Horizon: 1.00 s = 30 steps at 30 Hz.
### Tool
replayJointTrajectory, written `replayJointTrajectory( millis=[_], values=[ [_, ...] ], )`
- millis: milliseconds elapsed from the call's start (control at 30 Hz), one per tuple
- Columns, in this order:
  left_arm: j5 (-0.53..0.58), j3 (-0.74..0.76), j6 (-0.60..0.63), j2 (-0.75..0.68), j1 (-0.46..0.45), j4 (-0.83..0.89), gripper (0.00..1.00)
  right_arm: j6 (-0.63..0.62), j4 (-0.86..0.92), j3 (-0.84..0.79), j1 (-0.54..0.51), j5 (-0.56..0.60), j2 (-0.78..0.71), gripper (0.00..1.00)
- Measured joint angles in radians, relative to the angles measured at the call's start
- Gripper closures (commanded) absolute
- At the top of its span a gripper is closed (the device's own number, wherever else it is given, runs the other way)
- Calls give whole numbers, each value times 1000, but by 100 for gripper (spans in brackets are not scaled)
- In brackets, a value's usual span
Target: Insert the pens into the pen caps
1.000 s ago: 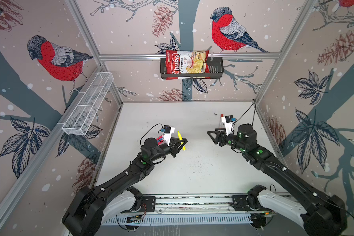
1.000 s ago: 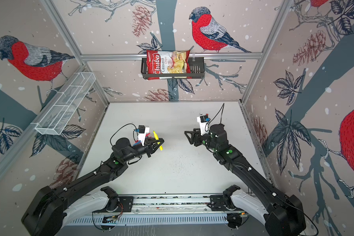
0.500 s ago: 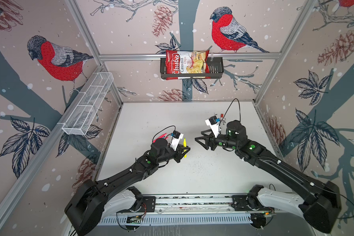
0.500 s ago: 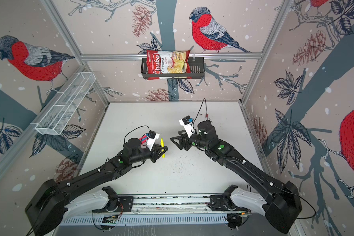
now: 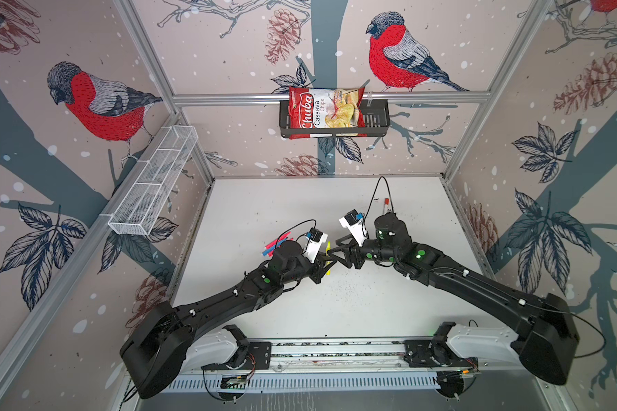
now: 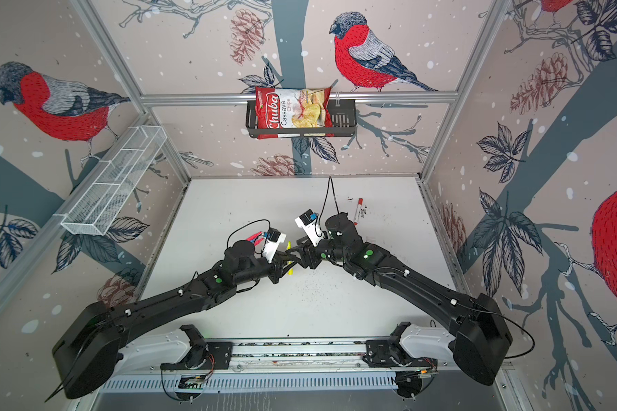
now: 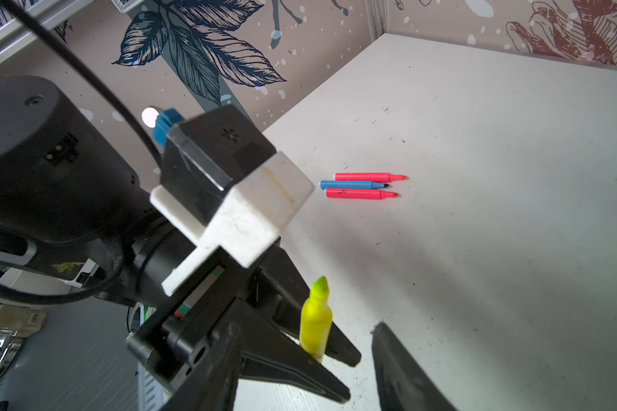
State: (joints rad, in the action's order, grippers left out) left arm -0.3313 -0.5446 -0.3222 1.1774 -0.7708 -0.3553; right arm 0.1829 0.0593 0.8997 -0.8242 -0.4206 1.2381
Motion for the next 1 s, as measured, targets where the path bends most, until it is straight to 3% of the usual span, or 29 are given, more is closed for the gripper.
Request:
replayJointTrajectory(
  millis=[233, 600, 1000],
  values=[
    [-2, -8, 0, 10, -8, -5, 100, 31, -36, -4, -2, 20, 64, 59],
    [32, -8, 0, 6, -13, -3, 100, 83, -96, -12, 8, -7, 85, 82],
    [43, -2, 1, -10, -13, -4, 100, 137, -137, -34, 25, -33, 85, 84]
  ],
)
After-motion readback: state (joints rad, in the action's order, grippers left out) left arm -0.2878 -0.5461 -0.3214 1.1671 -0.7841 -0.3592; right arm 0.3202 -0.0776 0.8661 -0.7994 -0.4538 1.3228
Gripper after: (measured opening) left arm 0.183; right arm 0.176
